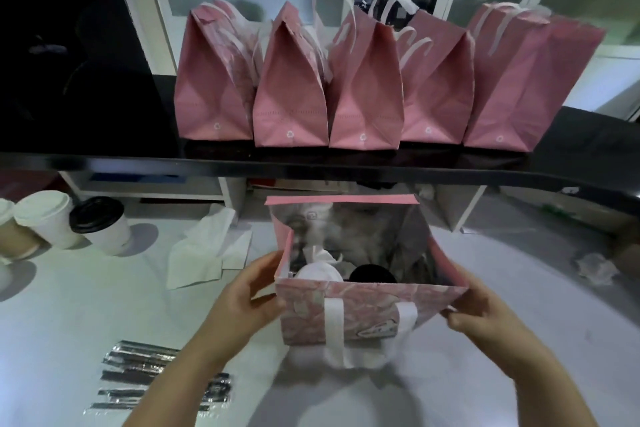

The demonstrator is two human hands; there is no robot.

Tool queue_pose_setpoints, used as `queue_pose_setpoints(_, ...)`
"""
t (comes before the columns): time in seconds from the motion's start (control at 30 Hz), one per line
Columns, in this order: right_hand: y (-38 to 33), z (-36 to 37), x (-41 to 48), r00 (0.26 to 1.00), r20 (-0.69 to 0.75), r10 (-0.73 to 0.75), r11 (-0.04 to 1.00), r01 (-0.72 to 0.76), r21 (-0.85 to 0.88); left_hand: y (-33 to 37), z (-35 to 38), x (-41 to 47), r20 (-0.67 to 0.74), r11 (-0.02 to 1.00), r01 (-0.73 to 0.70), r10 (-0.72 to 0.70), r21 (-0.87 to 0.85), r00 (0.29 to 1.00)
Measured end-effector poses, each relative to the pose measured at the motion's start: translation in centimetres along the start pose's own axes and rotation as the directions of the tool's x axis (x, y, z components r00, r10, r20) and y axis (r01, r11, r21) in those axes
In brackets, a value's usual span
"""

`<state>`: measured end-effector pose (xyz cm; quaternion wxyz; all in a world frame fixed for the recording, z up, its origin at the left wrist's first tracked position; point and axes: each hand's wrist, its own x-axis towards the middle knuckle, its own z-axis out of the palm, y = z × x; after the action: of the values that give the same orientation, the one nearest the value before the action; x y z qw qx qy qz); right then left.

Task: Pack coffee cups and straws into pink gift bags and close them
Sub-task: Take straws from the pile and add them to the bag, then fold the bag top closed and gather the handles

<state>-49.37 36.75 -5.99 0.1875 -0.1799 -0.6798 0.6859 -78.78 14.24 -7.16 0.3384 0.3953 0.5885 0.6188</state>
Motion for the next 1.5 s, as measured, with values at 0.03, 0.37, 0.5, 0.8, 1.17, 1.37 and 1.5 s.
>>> queue_pose_setpoints(0.03, 0.6, 0.9, 0.4, 0.999, -0.048, -0.008, 1.000, 0.007, -0.012, -0.3, 0.7, -0.2, -0.006, 1.000, 0.013, -0.013, 0.007, 1.000)
queue_pose_setpoints(0.37, 1.5, 7.1, 2.0, 0.856, -0.503, -0.115, 0.988, 0.149, 0.029, -0.1, 2.8, -0.5, -0.337, 0.997, -0.036, 0.013, -0.061, 0.942)
queue_pose_setpoints(0.5, 1.7, 8.1, 1.7, 0.856, -0.496, -0.145, 0.987, 0.159, -0.014, -0.6, 2.3, -1.7, -0.354, 0.998, -0.001, -0.023, -0.067, 0.935)
queue_pose_setpoints(0.8, 0.3, 6.8, 4.1, 0.871, -0.428, -0.240, 0.959, 0.144, -0.244, 1.1, 2.3, -1.0, -0.394, 0.995, -0.095, 0.084, -0.009, 0.915)
queue_pose_setpoints(1.17, 0.6, 6.5, 5.9, 0.885, -0.451, -0.116, 0.993, 0.088, -0.083, 0.0, 1.9, -0.1, -0.494, 0.996, -0.085, 0.087, 0.025, 0.865)
queue_pose_setpoints(1.37, 0.6, 5.9, 7.3, 0.918, -0.396, -0.036, 0.997, 0.060, 0.048, 0.3, 0.1, 1.3, -0.343, 0.999, -0.051, 0.042, -0.017, 0.938)
queue_pose_setpoints(1.5, 0.1, 6.1, 7.8, 0.887, -0.457, -0.062, 0.997, 0.077, 0.014, 0.9, -0.6, 2.4, -0.376, 0.998, -0.056, 0.036, -0.043, 0.926)
